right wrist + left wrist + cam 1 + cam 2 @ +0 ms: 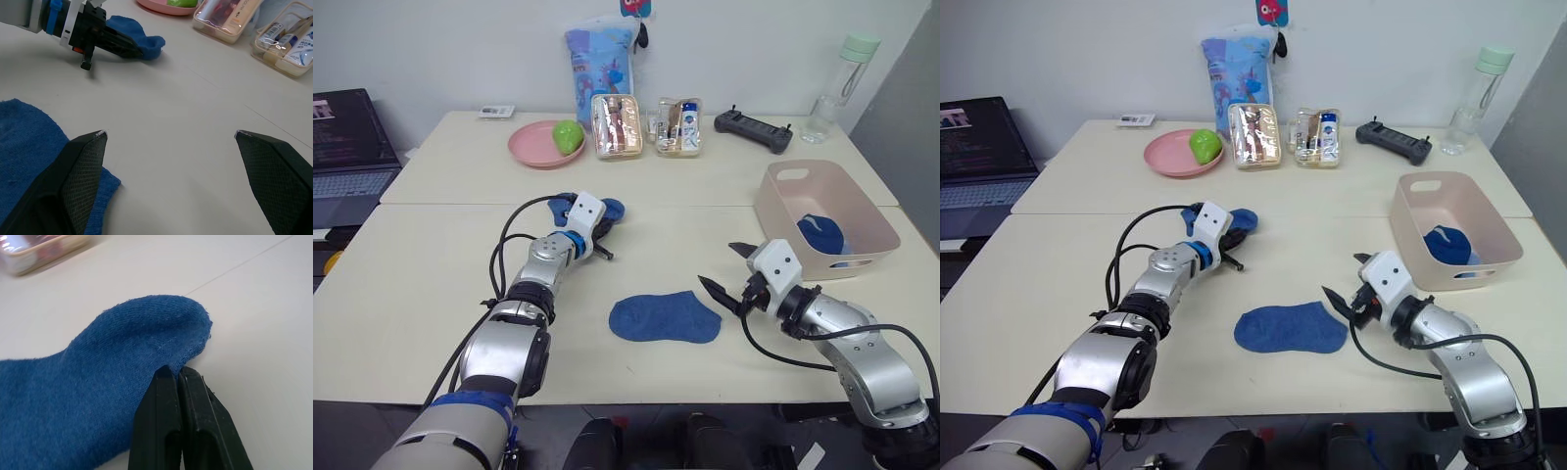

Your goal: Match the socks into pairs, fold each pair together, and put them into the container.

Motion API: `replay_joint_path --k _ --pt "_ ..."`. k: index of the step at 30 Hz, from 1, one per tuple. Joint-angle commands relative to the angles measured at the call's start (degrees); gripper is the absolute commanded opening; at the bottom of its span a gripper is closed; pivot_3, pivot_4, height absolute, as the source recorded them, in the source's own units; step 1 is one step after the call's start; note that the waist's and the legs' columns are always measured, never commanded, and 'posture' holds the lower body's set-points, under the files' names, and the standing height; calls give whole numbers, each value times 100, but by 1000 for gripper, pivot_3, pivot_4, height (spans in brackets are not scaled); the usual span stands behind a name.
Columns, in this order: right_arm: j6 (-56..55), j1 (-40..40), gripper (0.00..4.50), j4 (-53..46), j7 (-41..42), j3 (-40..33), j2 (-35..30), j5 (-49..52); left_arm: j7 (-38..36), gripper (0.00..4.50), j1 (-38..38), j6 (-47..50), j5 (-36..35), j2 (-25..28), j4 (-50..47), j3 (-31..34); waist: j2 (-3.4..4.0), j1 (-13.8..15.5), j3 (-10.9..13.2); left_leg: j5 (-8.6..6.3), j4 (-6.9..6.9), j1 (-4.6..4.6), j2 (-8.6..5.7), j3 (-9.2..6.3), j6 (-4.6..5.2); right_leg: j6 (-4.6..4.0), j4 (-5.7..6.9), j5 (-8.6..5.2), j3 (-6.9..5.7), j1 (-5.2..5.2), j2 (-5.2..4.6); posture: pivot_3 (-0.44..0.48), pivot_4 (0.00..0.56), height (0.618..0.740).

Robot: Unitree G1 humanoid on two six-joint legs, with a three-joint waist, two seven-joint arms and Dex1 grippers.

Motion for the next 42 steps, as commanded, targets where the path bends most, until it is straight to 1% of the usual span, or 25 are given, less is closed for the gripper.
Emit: replay_joint_path --k 1,3,5,7,9,12,13,14,16,20,23,25,26,29,31,34,37,40,42 --pt "28 -26 4500 -288 20 -51 -46 40 -966 11 308 -2 -281 -13 -1003 -118 0 -1 0 0 0 0 0 0 0 0 0 0 1 0 0 0 150 740" --pt "42 -28 4500 -288 13 -63 -39 47 -1389 11 571 314 -454 -35 -1682 -187 0 -4 0 0 0 0 1 1 -1 0 0 0 7 0 -1 0 150 740" --pt "64 -36 4500 -233 -33 -158 -25 56 -1868 11 1076 1081 -735 -89 -2993 -450 1 -6 0 1 0 -1 2 -2 -1 -1 0 0 7 -1 -1 0 150 740" --pt "85 -38 4500 -171 -58 -209 -61 17 -2138 11 1475 1639 -871 -99 -3979 -710 1 -5 0 0 0 -2 2 -2 -1 -1 2 0 11 -1 -4 0 150 740" --pt "42 -17 4500 -83 -26 -226 -96 -4 -2055 11 1741 1911 -862 -192 -4539 -890 1 -3 0 0 1 -2 2 -2 -1 -1 1 0 12 -1 -4 0 150 740" --pt "23 -43 4500 -16 -28 -246 -76 24 -2084 11 1968 2244 -917 -270 -4966 -1076 1 3 0 0 3 0 2 -2 -1 -1 2 0 11 1 -5 0 150 740" --pt "37 -61 4500 -11 -43 -268 -50 56 -2085 430 2010 2350 -945 -291 -5094 -1112 1 2 0 0 3 0 2 -2 -1 -1 3 0 11 1 -4 0 150 740" --pt "46 -72 4500 -9 -53 -284 -33 79 -2070 596 2034 2429 -966 -299 -5188 -1133 1 -2 0 0 3 0 2 -2 0 -1 3 0 11 1 -4 0 150 740" --pt "60 -92 4500 1 -43 -301 -39 96 -2154 1174 2100 2678 -1073 -274 -5459 -1173 1 -7 0 0 3 1 3 -1 0 -1 4 0 12 0 -3 0 150 740" --pt "21 -41 4500 84 72 -273 -162 18 -2370 2539 2091 2869 -1247 46 -5574 -1006 1 -10 0 0 2 1 3 -1 0 -1 4 0 12 0 -2 0 150 740" --pt "172 -68 4500 173 -17 -255 -137 -20 -2126 3500 1850 2647 -1305 222 -5151 -630 1 -6 0 0 2 3 4 -2 0 -1 4 0 10 0 -2 0 150 740" --pt "356 -159 4500 254 -139 -200 -38 -18 -1740 4143 1562 2247 -1125 297 -4512 -436 1 5 0 0 2 3 4 -2 0 -1 3 0 9 2 -2 0 150 740" --pt "541 -233 4500 287 -262 -208 109 54 -1560 4423 1413 2091 -1056 307 -4165 -361 1 9 0 0 4 3 3 -3 0 -1 3 0 9 3 -2 0 150 740" --pt "1117 -632 4500 516 -718 -286 847 355 -1005 4473 769 1402 -798 316 -2651 -213 0 -1 0 0 3 4 5 -3 0 -2 5 1 8 1 0 0 150 740" --pt "1333 -748 4500 576 -741 -197 1036 403 -697 4473 431 1083 -620 270 -1850 -205 0 6 0 0 1 2 3 -1 0 -1 9 0 9 -4 -1 0 150 740" --pt "1760 -799 4500 624 -775 -123 1191 521 -545 4473 110 762 -454 182 -1032 -255 0 5 0 0 1 -19 -2 2 0 -1 3 0 6 -25 -1 0 150 740" --pt "2128 -853 4500 813 -1081 -214 1439 556 -573 4473 -87 530 -300 68 -501 -336 -1 11 -1 2 16 -69 -3 2 -2 -2 16 1 7 -69 -4 0 150 740" --pt "2175 -837 3874 960 -1141 -196 1475 481 -653 3833 -164 363 -266 4 -284 -297 -1 18 -1 2 16 -73 -3 -1 -2 -3 23 2 5 -75 -5 0 150 740" --pt "2173 -870 3182 1023 -1159 -251 1619 598 -716 3213 -188 323 -277 -12 -212 -252 -1 6 -1 2 16 -71 -4 1 -2 -4 25 2 7 -75 -5 0 150 740"
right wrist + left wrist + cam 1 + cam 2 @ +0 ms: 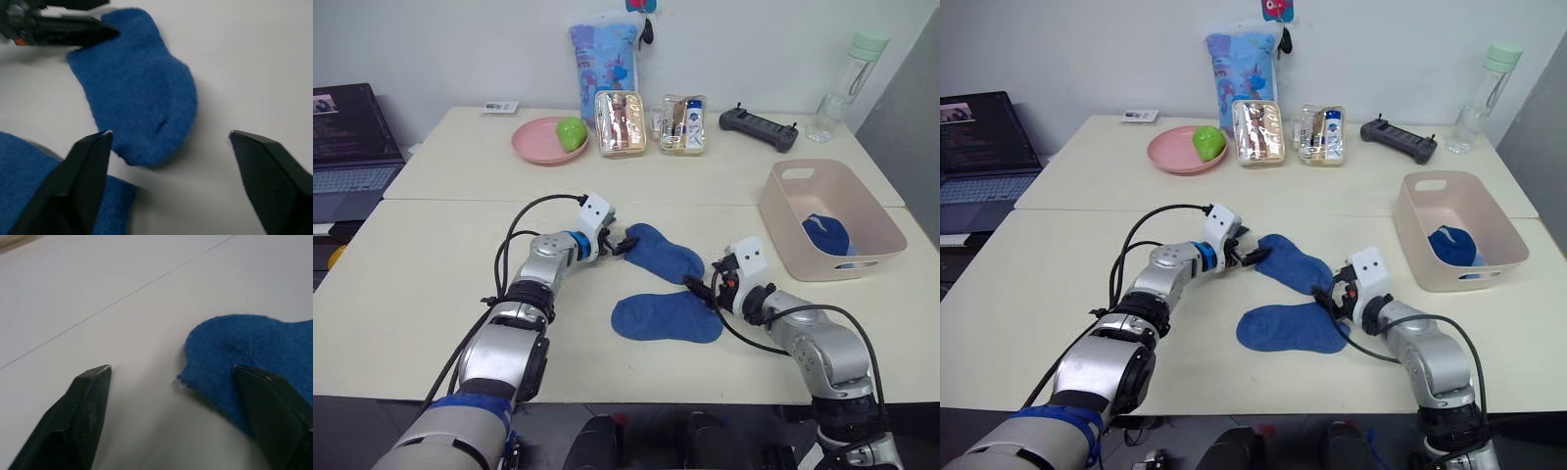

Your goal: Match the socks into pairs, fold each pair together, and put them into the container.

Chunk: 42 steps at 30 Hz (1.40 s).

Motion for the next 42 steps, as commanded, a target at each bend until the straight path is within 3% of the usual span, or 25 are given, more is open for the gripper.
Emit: replay_joint_path --k 1,9,10,16,21,24,30,33,39,42 --pt "-8 -120 2807 -16 -46 -181 223 221 -105 2884 -149 -196 26 -32 98 62 0 -11 0 0 0 0 0 -1 0 0 0 0 -1 0 1 0 150 740" --pt "-221 -337 0 253 -82 -288 142 139 -514 252 61 21 -115 114 -219 150 0 -48 0 0 -2 2 4 0 1 0 4 0 -4 -2 5 0 150 740" --pt "-243 -347 0 255 -81 -285 107 136 -576 38 135 70 -115 133 -335 138 0 -54 0 0 -2 2 4 1 1 0 4 0 -4 -2 6 0 150 740" --pt "-341 -791 0 599 106 -275 -172 130 -1125 38 1200 1290 -595 360 -2369 215 1 -142 0 1 -2 2 4 0 0 -1 4 0 5 -1 3 0 150 740" --pt "-754 -1454 0 1447 455 -107 -317 -11 -1403 38 2395 3524 -1637 686 -5350 231 5 -195 0 0 -4 3 10 -2 0 -1 5 1 10 -2 3 0 150 740" --pt "-971 -1859 0 1898 643 -61 -372 -69 -1147 38 2591 4291 -2104 712 -6267 415 5 -164 0 1 -4 3 11 -4 0 -3 6 2 7 -2 2 0 150 740" --pt "-1064 -2268 0 2222 873 7 -472 -118 -739 38 2605 4531 -2229 817 -6572 570 5 -148 0 1 -3 6 10 -5 -1 -6 1 4 3 3 1 0 150 740" --pt "-676 -2084 0 1712 842 -78 -561 34 -725 38 2610 4639 -2345 1004 -6546 700 5 -148 0 1 -4 3 10 -3 -1 -7 0 4 6 1 1 0 150 740" --pt "941 -1388 0 -367 510 -630 -540 877 -1274 38 2624 5207 -2949 1666 -6822 836 6 -148 0 1 -6 -1 13 -8 -1 -7 1 4 4 -4 0 0 150 740" --pt "1170 -1358 0 -625 371 -711 -534 985 -1439 38 2716 5530 -3215 1881 -6993 809 6 -149 0 1 -6 2 12 -8 -1 -7 2 4 5 -1 0 0 150 740"
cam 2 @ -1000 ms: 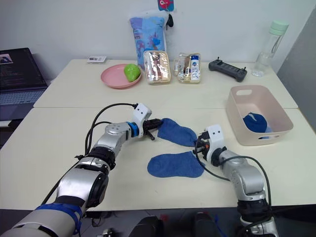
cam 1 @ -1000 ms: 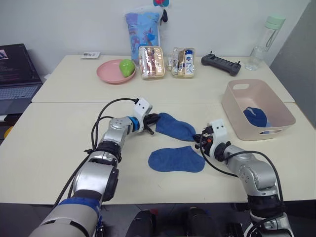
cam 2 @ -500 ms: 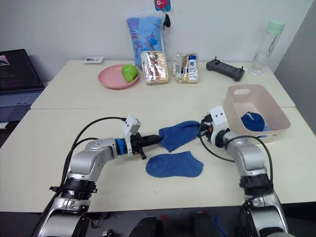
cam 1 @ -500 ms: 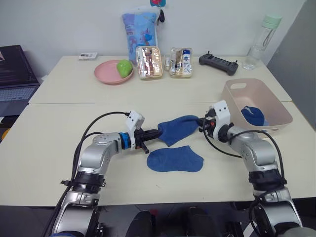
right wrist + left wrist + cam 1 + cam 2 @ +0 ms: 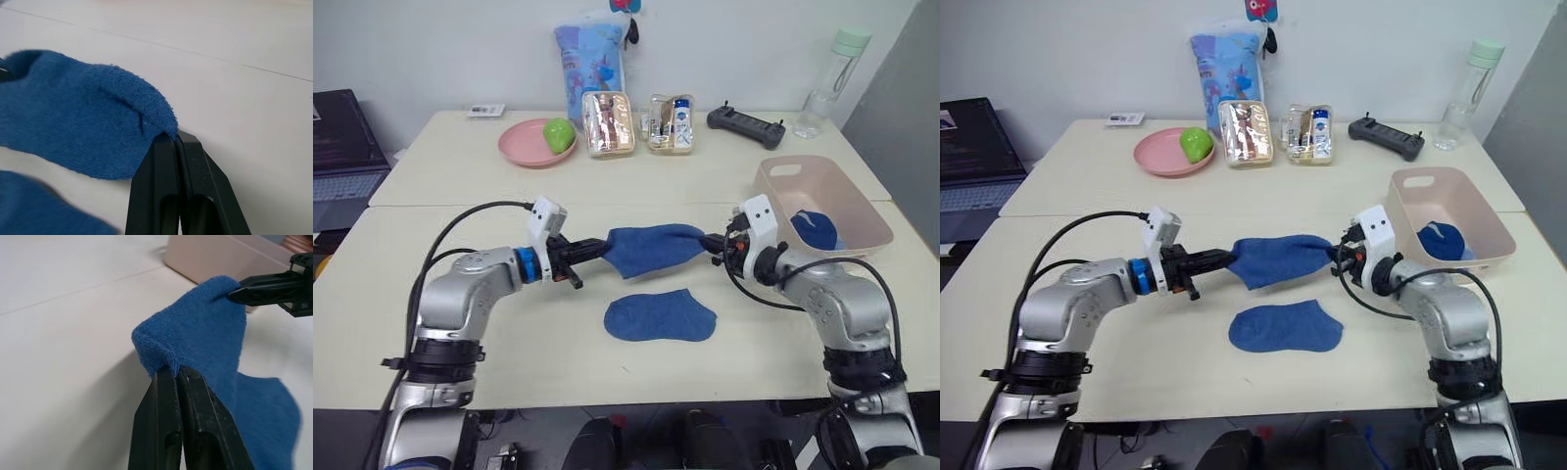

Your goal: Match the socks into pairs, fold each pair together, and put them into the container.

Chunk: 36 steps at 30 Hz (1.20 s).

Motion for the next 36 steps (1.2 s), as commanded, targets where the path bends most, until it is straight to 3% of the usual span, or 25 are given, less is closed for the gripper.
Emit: replay_joint_path --k 1,6,12,16,19,23,27,30,36 --pt "92 -101 0 -277 -147 -179 -1 124 -285 38 129 378 -433 234 -459 14 0 -3 0 0 0 4 0 -1 0 0 -1 0 -1 3 0 0 150 740" --pt "-682 -620 0 708 54 412 -26 -287 -534 38 492 954 -1169 176 -1235 -255 2 -16 1 0 -3 7 0 5 0 0 -1 0 2 4 0 0 150 740" --pt "-1642 -1326 0 2248 586 1275 309 -771 -103 38 588 756 -996 -658 -1135 -980 1 -16 1 0 -2 12 -1 8 0 0 -1 0 2 8 1 0 150 740" --pt "-2309 -1647 0 3099 766 1607 472 -1174 401 38 492 668 -1054 -1403 -718 -939 1 -3 1 0 2 11 -3 11 0 -1 -1 0 4 8 0 0 150 740" --pt "-2604 -1727 0 3232 913 1710 532 -1322 542 38 501 653 -1201 -1655 -788 -798 1 -6 1 0 3 7 -3 10 0 -1 -2 0 4 5 -1 0 150 740" --pt "-2533 -1669 978 2955 1109 1604 680 -1131 491 0 676 686 -1286 -1499 -1007 -742 1 -20 1 1 0 9 0 8 -1 -1 0 0 4 3 1 0 150 740" --pt "-2202 -1528 2466 2482 1232 1452 746 -840 210 1317 914 582 -1132 -862 -1132 -785 2 -22 1 1 -4 12 1 6 -2 -1 2 0 4 3 2 0 150 740" --pt "-1806 -1299 3488 1840 1318 1195 668 -446 -317 2264 952 265 -916 -93 -1032 -754 4 -12 2 1 -4 10 1 1 -2 -1 -1 0 2 3 1 0 150 740" --pt "-939 -539 3494 286 1420 508 6 384 -1090 4210 583 -391 -571 833 -241 -601 10 73 6 1 -4 5 -9 -1 -2 -2 -13 -1 -5 8 -10 0 150 740"
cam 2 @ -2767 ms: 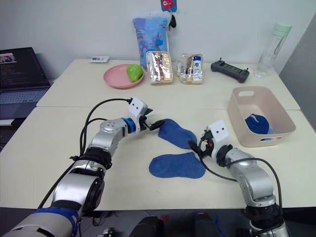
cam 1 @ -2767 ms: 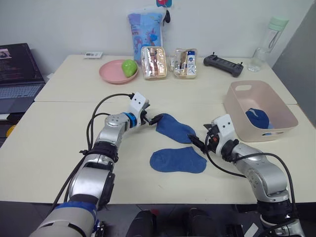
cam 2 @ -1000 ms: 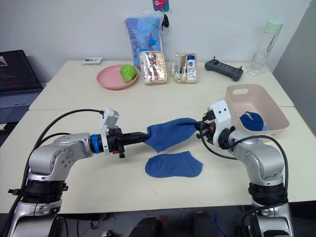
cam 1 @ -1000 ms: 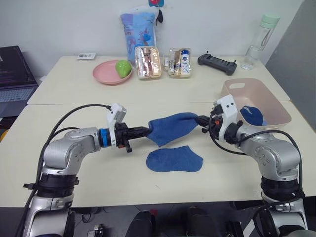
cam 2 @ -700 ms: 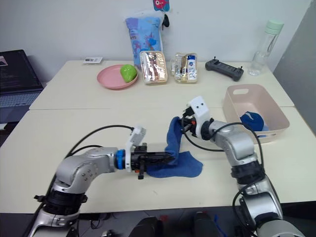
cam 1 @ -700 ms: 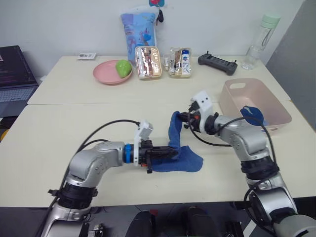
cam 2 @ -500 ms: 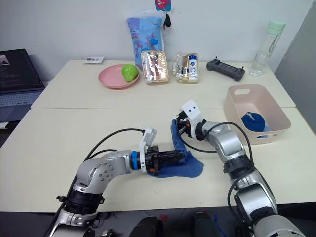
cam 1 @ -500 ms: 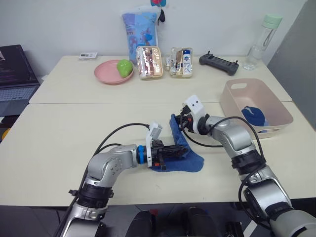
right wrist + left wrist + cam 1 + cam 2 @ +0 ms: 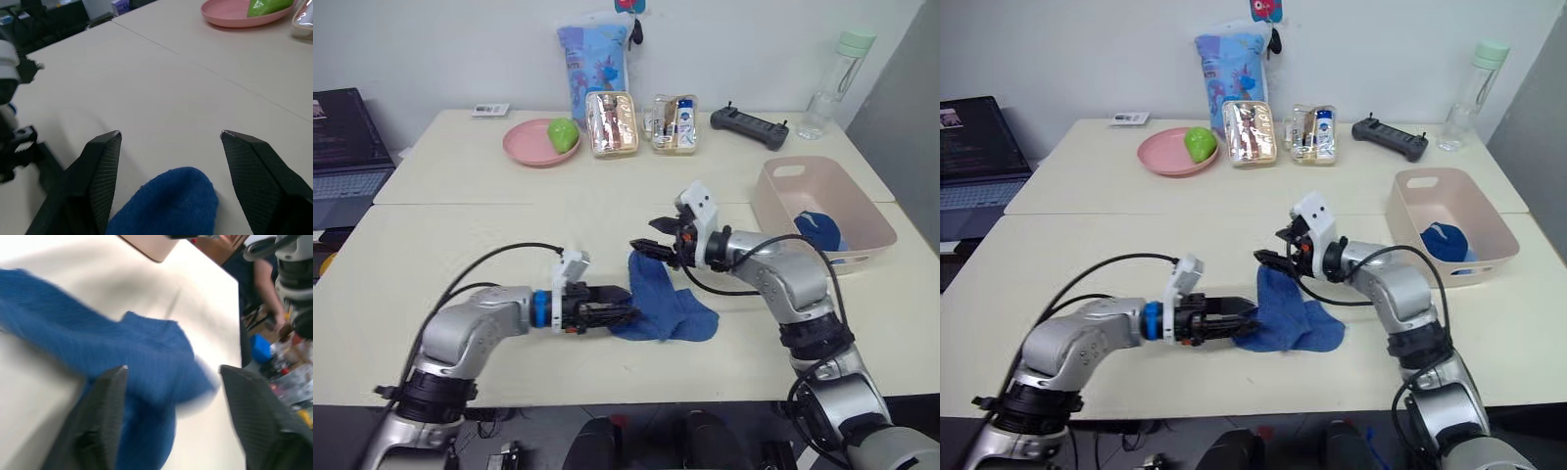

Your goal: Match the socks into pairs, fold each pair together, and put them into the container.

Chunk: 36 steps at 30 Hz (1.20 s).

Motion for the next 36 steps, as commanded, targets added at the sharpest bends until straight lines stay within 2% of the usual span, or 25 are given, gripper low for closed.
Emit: replay_joint_path --k 1,4,8,11,14,17,20,28,29,36 --pt "503 398 3494 -1044 87 -464 -357 573 -439 4483 -344 -391 121 230 387 177 0 14 0 0 0 -2 -1 -1 1 0 -1 0 -1 0 0 0 150 740" --pt "624 1130 3494 -1611 176 -319 -953 535 -328 4483 -914 -1036 556 -9 1182 101 -1 64 0 0 0 -1 0 -1 1 1 -3 -1 -3 2 0 0 150 740" --pt "160 1941 3494 -1908 210 362 -1674 -90 172 4483 -1762 -2323 1479 -837 2547 -229 -3 102 -1 -1 3 0 -2 6 2 2 -1 -1 0 5 0 0 150 740" --pt "20 2215 3494 -1985 80 595 -1682 -220 260 4483 -2254 -2995 1946 -1452 3546 -450 -6 84 0 -1 7 -6 -4 6 2 3 -2 -1 -1 4 1 0 150 740" --pt "7 2254 3494 -1986 -48 711 -1545 -293 281 4483 -2609 -3647 2410 -1819 4362 -671 -8 23 1 -1 7 -5 0 13 2 4 2 0 5 0 7 0 150 740" --pt "-6 2239 3494 -1975 -120 766 -1450 -331 367 3813 -2915 -4104 2743 -1945 5036 -720 -8 -27 1 0 6 -3 8 7 2 4 6 0 1 -1 15 0 150 740" --pt "-136 2186 2891 -1861 -152 914 -1441 -487 236 2914 -3082 -4235 2871 -1995 5421 -710 -8 -43 1 0 6 -3 9 4 2 4 7 -1 -1 -2 17 0 150 740" --pt "-241 2248 58 -1802 -66 801 -1432 -469 -147 317 -3013 -4239 2932 -1941 5420 -622 -8 -45 1 0 8 -5 5 3 2 4 6 -1 -2 -1 17 0 150 740" --pt "-257 2251 0 -1787 -48 780 -1450 -468 -180 13 -2986 -4207 2926 -1921 5379 -618 -8 -45 1 0 8 -5 5 3 2 4 6 -1 -2 -1 17 0 150 740" --pt "-136 2165 0 -1735 28 403 -1490 -270 -272 13 -2604 -3791 2812 -1678 4667 -500 -8 -48 1 0 7 -4 6 2 2 4 7 -1 0 -1 17 0 150 740"
